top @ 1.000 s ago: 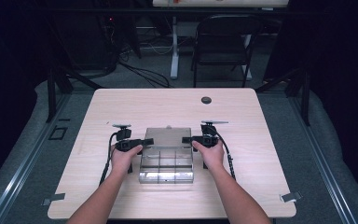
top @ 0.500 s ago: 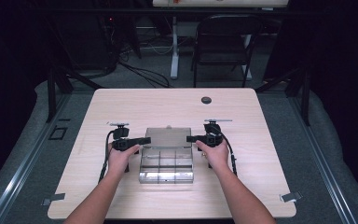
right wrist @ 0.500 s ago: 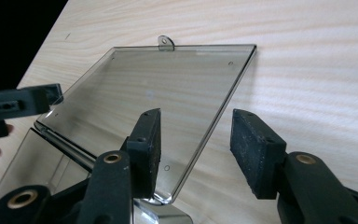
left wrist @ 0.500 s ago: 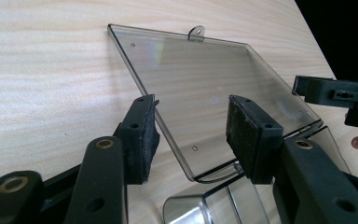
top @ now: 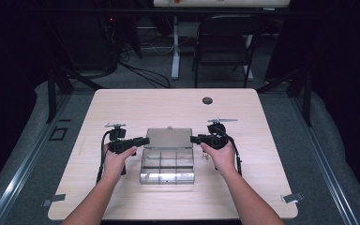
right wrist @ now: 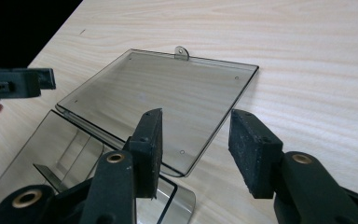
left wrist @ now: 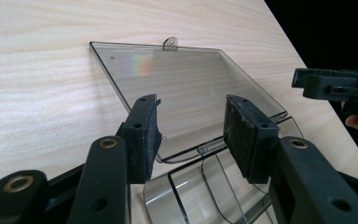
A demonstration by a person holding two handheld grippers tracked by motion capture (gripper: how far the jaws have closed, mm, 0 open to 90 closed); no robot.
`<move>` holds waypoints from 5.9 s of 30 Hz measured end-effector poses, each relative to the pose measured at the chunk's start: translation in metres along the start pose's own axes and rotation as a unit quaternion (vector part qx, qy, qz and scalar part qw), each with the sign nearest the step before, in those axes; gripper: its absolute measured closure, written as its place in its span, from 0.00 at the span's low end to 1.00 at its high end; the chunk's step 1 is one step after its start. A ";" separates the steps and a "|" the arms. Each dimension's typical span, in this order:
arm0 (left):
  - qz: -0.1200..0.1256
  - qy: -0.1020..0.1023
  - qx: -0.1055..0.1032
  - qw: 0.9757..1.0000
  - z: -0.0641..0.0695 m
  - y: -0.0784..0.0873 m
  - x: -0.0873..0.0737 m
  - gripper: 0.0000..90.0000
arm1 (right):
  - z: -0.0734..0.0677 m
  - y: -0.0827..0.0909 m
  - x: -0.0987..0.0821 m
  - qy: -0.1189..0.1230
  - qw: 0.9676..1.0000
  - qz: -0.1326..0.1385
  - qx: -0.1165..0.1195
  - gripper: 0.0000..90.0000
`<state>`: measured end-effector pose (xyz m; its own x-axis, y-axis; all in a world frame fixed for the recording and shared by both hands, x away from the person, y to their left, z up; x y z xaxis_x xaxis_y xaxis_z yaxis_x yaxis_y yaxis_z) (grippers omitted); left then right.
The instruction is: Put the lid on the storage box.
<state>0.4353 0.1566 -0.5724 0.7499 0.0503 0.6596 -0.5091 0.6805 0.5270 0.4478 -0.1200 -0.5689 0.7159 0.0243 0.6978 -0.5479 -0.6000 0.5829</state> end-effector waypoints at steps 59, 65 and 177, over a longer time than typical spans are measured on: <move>0.014 -0.047 -0.010 0.999 0.016 0.028 -0.026 0.63 | 0.028 0.017 -0.055 0.082 0.992 -0.029 -0.094 0.83; 0.012 -0.047 -0.010 0.999 0.016 0.029 -0.026 0.63 | 0.030 0.014 -0.055 0.070 0.993 -0.028 -0.091 0.84; 0.024 -0.044 0.000 0.999 0.008 0.037 -0.022 0.65 | -0.143 -0.055 -0.066 0.242 0.963 -0.109 0.054 0.98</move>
<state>0.3964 0.1743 -0.5635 0.6848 0.0188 0.7285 -0.5434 0.6793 0.4933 0.3685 0.0257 -0.5873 0.5087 0.5132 0.6913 -0.3413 -0.6170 0.7091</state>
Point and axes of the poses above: each handheld gripper's, and its own axes: y roughly backward along the jaws, x roughly out of its top, z roughly to its right, the point moved 6 cm from there along -y, roughly forward along the jaws, and after that the axes turned 2 degrees about z, right-handed, at the moved point
